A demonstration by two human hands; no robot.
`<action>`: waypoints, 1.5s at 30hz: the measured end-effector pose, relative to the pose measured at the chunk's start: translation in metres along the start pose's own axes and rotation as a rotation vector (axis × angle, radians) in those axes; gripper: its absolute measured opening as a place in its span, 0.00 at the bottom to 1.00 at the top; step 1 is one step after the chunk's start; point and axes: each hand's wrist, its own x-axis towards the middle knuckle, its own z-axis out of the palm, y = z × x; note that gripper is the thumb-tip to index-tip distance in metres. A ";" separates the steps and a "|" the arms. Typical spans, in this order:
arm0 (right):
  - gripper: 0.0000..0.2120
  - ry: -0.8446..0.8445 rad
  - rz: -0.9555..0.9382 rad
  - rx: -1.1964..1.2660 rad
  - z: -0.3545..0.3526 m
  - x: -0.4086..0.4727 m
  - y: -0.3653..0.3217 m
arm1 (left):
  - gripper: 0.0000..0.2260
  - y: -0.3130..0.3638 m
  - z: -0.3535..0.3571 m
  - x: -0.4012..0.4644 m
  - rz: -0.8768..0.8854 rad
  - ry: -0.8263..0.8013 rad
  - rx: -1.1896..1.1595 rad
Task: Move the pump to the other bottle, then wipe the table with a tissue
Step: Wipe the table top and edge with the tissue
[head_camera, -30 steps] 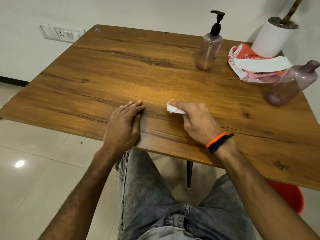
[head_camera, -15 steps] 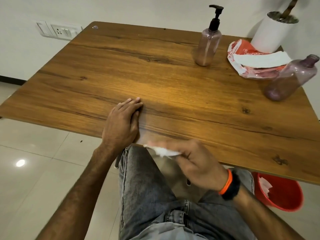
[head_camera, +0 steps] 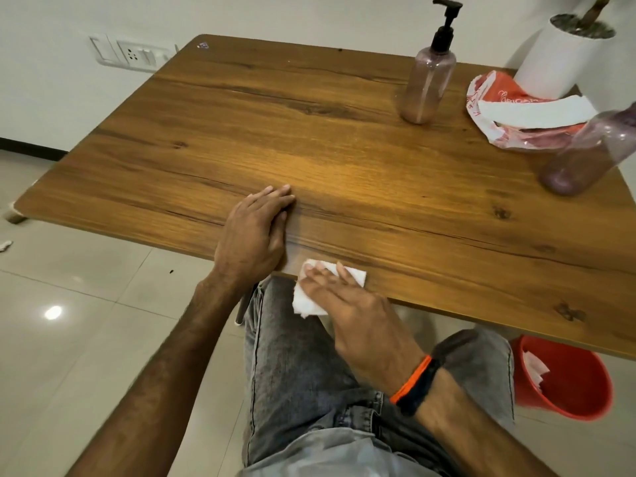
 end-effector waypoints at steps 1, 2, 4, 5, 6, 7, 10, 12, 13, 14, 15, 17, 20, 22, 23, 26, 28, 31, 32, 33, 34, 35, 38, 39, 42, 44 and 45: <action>0.28 -0.005 -0.029 0.092 -0.002 -0.003 -0.001 | 0.16 0.000 0.000 0.000 0.001 -0.001 -0.004; 0.28 -0.008 -0.050 0.223 -0.006 -0.005 -0.001 | 0.16 0.000 -0.001 0.000 0.003 -0.002 -0.009; 0.25 0.031 -0.054 0.469 -0.021 -0.007 0.003 | 0.17 -0.001 -0.001 -0.001 0.003 -0.007 -0.015; 0.23 0.082 -0.048 0.528 -0.029 -0.005 0.006 | 0.17 -0.001 -0.001 -0.001 0.002 -0.008 -0.013; 0.21 0.146 -0.037 0.538 -0.036 -0.002 0.009 | 0.17 -0.001 -0.001 -0.001 0.002 -0.008 -0.011; 0.21 0.212 -0.029 0.500 -0.041 0.003 0.013 | 0.17 0.000 -0.001 -0.001 0.003 -0.008 -0.008; 0.26 0.251 -0.042 0.223 -0.040 0.021 0.016 | 0.17 0.001 -0.001 0.000 0.003 -0.013 -0.002; 0.27 0.074 -0.037 0.069 -0.025 0.027 0.012 | 0.17 0.001 -0.001 0.000 0.003 -0.012 -0.005; 0.28 -0.009 -0.047 0.000 -0.015 0.025 0.010 | 0.17 0.001 0.000 0.000 0.004 -0.008 -0.009; 0.29 -0.054 -0.066 -0.040 -0.007 0.021 0.008 | 0.17 0.001 0.000 0.000 0.005 -0.003 -0.012; 0.29 -0.059 -0.091 -0.047 -0.001 0.017 0.008 | 0.16 0.001 -0.001 -0.001 0.005 0.002 -0.011; 0.27 -0.055 -0.129 0.054 -0.003 0.008 0.007 | 0.16 0.001 -0.001 -0.001 0.003 0.007 -0.007; 0.25 -0.012 -0.101 0.377 -0.024 -0.001 0.009 | 0.17 0.002 -0.001 -0.001 0.000 -0.006 0.000; 0.25 0.115 -0.073 0.420 -0.040 -0.001 0.013 | 0.17 0.002 -0.001 -0.001 -0.005 -0.003 0.008; 0.26 0.188 -0.054 0.386 -0.045 -0.001 0.016 | 0.17 0.002 -0.001 -0.001 -0.007 0.000 0.011; 0.28 0.255 0.030 0.149 -0.047 0.004 0.025 | 0.17 0.002 -0.002 -0.001 -0.006 -0.004 0.017; 0.29 0.139 0.068 0.028 -0.035 0.003 0.022 | 0.17 0.002 -0.001 -0.001 -0.005 -0.008 0.013; 0.29 0.020 0.027 -0.029 -0.012 -0.006 0.013 | 0.17 0.002 -0.001 0.000 -0.005 -0.007 0.019; 0.29 0.030 0.005 -0.028 -0.007 -0.009 0.011 | 0.17 0.002 -0.001 0.000 -0.006 -0.004 0.020; 0.28 0.042 -0.006 0.013 -0.006 -0.012 0.010 | 0.17 0.002 -0.001 0.000 -0.007 -0.001 0.018; 0.26 0.066 -0.004 0.108 -0.009 -0.014 0.009 | 0.17 0.002 -0.001 0.001 -0.007 0.000 0.015; 0.25 0.101 0.008 0.226 -0.015 -0.014 0.009 | 0.17 0.002 -0.001 0.000 -0.007 -0.001 0.012; 0.24 0.244 0.046 0.385 -0.035 -0.009 0.015 | 0.17 0.002 -0.001 -0.001 -0.009 -0.009 0.012; 0.26 0.262 0.041 0.332 -0.037 -0.007 0.017 | 0.17 0.002 -0.001 -0.001 -0.010 -0.011 0.015; 0.27 0.139 0.053 0.075 -0.025 -0.001 0.013 | 0.17 0.002 -0.002 0.000 -0.015 -0.012 0.015; 0.28 0.054 0.039 -0.070 -0.009 -0.003 0.006 | 0.17 0.003 -0.002 -0.001 -0.011 -0.008 0.014; 0.28 0.050 0.021 -0.098 -0.003 -0.006 0.004 | 0.17 0.003 -0.001 -0.001 -0.011 -0.007 0.015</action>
